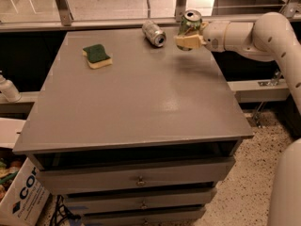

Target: Move green can near 7up can

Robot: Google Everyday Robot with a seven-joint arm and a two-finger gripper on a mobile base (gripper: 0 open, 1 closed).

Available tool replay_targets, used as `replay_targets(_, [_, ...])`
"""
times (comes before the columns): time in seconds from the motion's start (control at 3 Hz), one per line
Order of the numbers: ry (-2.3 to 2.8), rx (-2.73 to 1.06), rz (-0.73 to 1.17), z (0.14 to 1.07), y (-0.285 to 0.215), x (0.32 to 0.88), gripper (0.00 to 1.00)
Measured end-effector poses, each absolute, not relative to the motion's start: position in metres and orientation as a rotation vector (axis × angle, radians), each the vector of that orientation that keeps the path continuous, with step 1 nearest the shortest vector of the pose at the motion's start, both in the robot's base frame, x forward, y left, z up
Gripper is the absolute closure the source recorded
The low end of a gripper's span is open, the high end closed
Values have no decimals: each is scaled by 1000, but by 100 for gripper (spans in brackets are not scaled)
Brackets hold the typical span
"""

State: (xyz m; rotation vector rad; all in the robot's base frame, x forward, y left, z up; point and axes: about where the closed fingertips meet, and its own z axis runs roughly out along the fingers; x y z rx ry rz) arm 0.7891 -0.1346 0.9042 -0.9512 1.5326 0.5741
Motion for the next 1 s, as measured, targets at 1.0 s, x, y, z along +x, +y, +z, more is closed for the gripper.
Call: replay_targets(1.0, [1646,-959,343,895,-126,888,100])
